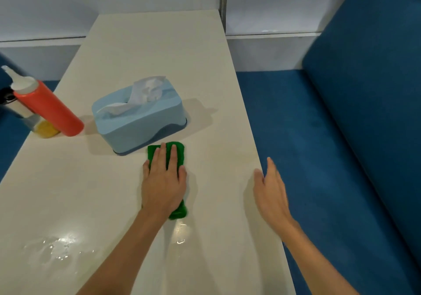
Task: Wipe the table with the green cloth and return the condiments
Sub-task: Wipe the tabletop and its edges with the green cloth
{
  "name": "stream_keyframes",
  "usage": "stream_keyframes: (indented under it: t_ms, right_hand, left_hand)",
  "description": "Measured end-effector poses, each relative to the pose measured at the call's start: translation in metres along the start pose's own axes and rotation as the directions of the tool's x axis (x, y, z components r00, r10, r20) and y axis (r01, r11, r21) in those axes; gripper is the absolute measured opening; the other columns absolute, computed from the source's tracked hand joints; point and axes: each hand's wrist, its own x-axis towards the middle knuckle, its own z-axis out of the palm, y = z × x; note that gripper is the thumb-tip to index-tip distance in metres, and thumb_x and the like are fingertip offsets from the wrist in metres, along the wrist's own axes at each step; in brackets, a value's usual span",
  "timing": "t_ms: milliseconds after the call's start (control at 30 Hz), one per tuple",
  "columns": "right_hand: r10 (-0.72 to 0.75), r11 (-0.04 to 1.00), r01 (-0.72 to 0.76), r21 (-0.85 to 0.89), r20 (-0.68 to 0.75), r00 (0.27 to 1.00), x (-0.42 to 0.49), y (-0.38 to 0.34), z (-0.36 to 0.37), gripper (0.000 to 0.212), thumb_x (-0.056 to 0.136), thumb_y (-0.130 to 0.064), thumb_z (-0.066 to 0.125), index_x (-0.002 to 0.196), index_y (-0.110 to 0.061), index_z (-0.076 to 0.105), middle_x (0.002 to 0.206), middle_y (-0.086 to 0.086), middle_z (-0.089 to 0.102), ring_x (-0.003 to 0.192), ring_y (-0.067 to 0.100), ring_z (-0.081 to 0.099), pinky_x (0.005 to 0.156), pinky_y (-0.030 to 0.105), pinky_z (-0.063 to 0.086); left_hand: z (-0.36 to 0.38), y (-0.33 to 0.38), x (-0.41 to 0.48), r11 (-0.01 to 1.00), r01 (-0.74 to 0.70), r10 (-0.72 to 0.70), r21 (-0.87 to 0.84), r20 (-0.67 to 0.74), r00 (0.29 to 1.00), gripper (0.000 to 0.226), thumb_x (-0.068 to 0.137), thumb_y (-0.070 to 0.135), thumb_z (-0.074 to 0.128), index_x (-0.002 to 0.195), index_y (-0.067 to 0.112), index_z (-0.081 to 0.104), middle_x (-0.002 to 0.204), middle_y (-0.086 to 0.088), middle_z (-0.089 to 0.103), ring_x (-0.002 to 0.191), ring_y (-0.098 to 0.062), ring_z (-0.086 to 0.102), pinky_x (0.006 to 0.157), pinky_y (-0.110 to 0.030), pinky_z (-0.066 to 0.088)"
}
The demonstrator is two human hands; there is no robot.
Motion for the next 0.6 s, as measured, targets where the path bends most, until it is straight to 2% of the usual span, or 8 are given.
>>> stream_keyframes:
  t_ms: [100, 167, 200, 300, 367, 467, 533, 600]
  right_hand:
    - [0.035, 0.978, -0.040, -0.206, -0.026, 0.999, -0.008, 0.002, 0.014, 0.055, 0.101, -0.041, 0.018, 0.152, -0.023, 0.010, 0.148, -0.002, 0.039, 0.128, 0.025, 0.043, 0.095, 0.041, 0.034]
    - [-0.009, 0.948, -0.011, -0.319, -0.060, 0.998, -0.005, 0.003, 0.016, 0.055, 0.101, -0.040, 0.016, 0.151, -0.019, 0.010, 0.146, 0.001, 0.043, 0.126, 0.026, 0.046, 0.089, 0.040, 0.037]
    - [-0.034, 0.933, 0.006, -0.359, -0.071, 0.997, -0.004, 0.006, 0.017, 0.056, 0.101, -0.039, 0.016, 0.152, -0.016, 0.009, 0.150, 0.003, 0.037, 0.133, 0.026, 0.040, 0.096, 0.041, 0.036]
    - [-0.139, 0.878, 0.074, -0.472, -0.104, 0.985, 0.000, 0.015, 0.024, 0.059, 0.101, -0.038, 0.013, 0.151, -0.008, 0.013, 0.158, 0.012, 0.017, 0.146, 0.030, 0.014, 0.116, 0.047, 0.017]
    - [-0.273, 0.830, 0.160, -0.534, -0.138, 0.952, 0.001, 0.019, 0.027, 0.060, 0.099, -0.035, 0.014, 0.146, -0.001, 0.029, 0.153, 0.019, 0.025, 0.142, 0.035, 0.023, 0.116, 0.048, 0.017]
    - [-0.472, 0.728, 0.360, -0.583, -0.046, 0.880, -0.007, 0.020, 0.027, 0.058, 0.101, -0.028, 0.011, 0.139, 0.004, 0.040, 0.147, 0.023, 0.035, 0.139, 0.035, 0.031, 0.113, 0.044, 0.018]
    - [-0.536, 0.677, 0.451, -0.582, 0.031, 0.844, -0.014, 0.023, 0.027, 0.056, 0.101, -0.025, 0.012, 0.139, 0.004, 0.041, 0.147, 0.021, 0.038, 0.139, 0.032, 0.032, 0.112, 0.042, 0.019]
    - [-0.538, 0.661, 0.462, -0.591, 0.056, 0.841, -0.018, 0.025, 0.027, 0.058, 0.102, -0.026, 0.009, 0.138, 0.004, 0.043, 0.145, 0.020, 0.042, 0.137, 0.031, 0.036, 0.111, 0.041, 0.020]
  left_hand:
    - [0.004, 0.037, 0.027, 0.999, 0.032, -0.032, -0.019, 0.019, 0.999, 0.061, 0.092, 0.034, 0.025, 0.138, 0.002, 0.047, 0.140, -0.024, 0.048, 0.129, -0.037, 0.046, 0.101, -0.054, 0.039]
    - [0.007, 0.051, 0.030, 0.998, -0.048, 0.049, -0.038, 0.015, 0.999, 0.060, 0.092, 0.034, 0.025, 0.140, 0.005, 0.046, 0.145, -0.020, 0.044, 0.132, -0.035, 0.044, 0.104, -0.052, 0.037]
    - [0.007, 0.054, 0.026, 0.991, -0.119, 0.120, -0.055, 0.021, 0.993, 0.060, 0.093, 0.035, 0.025, 0.142, 0.007, 0.044, 0.148, -0.017, 0.041, 0.135, -0.032, 0.040, 0.107, -0.050, 0.034]
    - [0.001, 0.035, 0.000, 0.933, -0.342, 0.349, -0.112, 0.054, 0.936, 0.057, 0.097, 0.041, 0.025, 0.149, 0.021, 0.034, 0.157, 0.001, 0.026, 0.144, -0.015, 0.023, 0.117, -0.037, 0.016]
    - [-0.005, 0.010, -0.014, 0.910, -0.392, 0.404, -0.135, 0.074, 0.912, 0.055, 0.098, 0.045, 0.028, 0.150, 0.028, 0.030, 0.158, 0.010, 0.020, 0.144, -0.005, 0.015, 0.117, -0.031, 0.009]
    - [-0.007, -0.019, -0.007, 0.950, -0.298, 0.304, -0.090, 0.064, 0.950, 0.058, 0.097, 0.050, 0.023, 0.151, 0.030, 0.025, 0.158, 0.012, 0.016, 0.144, -0.002, 0.010, 0.117, -0.031, 0.006]
    - [-0.004, -0.019, 0.011, 0.972, -0.231, 0.233, -0.052, 0.054, 0.971, 0.062, 0.095, 0.051, 0.018, 0.152, 0.026, 0.025, 0.159, 0.004, 0.020, 0.146, -0.012, 0.016, 0.117, -0.037, 0.011]
    - [0.000, -0.006, 0.031, 0.985, -0.168, 0.169, -0.031, 0.039, 0.985, 0.065, 0.094, 0.047, 0.018, 0.150, 0.017, 0.032, 0.156, -0.008, 0.030, 0.143, -0.026, 0.027, 0.114, -0.044, 0.021]
